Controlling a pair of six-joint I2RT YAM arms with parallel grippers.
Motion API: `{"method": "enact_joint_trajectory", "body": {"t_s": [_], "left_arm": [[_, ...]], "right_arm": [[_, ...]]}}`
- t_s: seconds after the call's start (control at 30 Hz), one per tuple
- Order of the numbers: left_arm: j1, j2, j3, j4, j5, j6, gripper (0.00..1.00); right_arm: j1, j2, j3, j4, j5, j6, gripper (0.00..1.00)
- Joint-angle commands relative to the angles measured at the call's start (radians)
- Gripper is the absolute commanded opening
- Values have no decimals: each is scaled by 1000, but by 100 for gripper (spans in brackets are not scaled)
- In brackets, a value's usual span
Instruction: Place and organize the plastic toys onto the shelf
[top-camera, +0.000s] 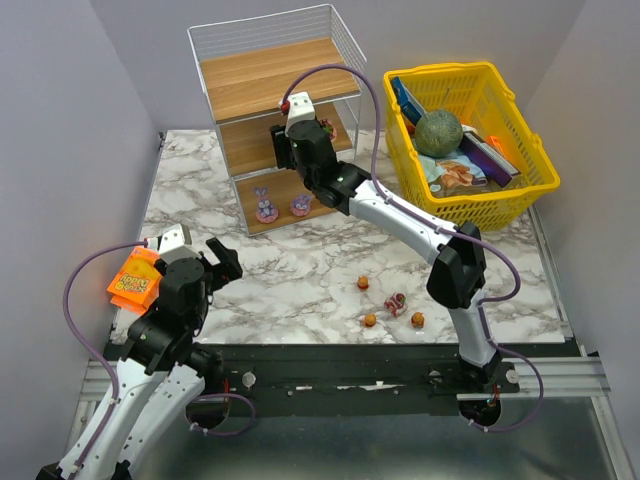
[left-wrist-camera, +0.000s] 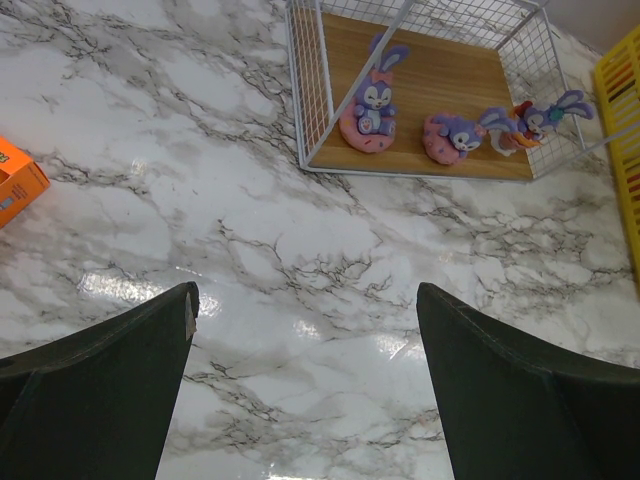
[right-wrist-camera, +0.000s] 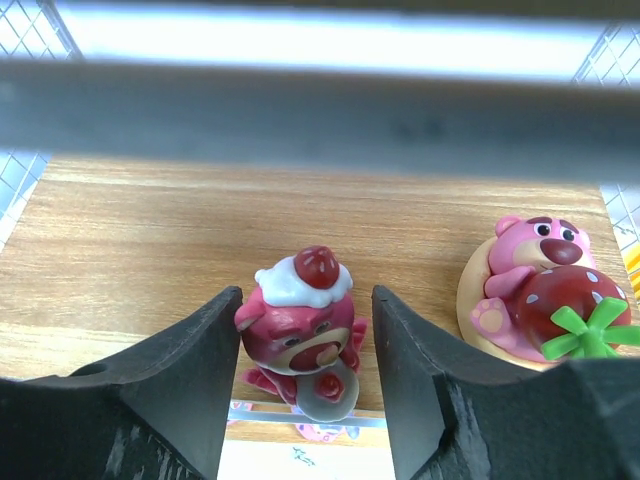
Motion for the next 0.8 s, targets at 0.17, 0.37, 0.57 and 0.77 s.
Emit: {"method": "enact_joint_trajectory", "body": {"t_s": [0.17, 0.37, 0.57, 0.77], "left_arm": [[-5, -12, 12, -21, -32, -11, 99], [-5, -13, 12, -22, -34, -11, 99], [-5, -15, 10, -22, -34, -13, 99], [-5, -21, 10, -21, -35, -13, 99]], "right_arm": [[-6, 46, 37, -60, 10, 10, 66], [-6, 1, 32, -60, -5, 10, 77], [-6, -73, -46, 17, -46, -5, 79], [-6, -129, -80, 70, -69, -21, 80]]}}
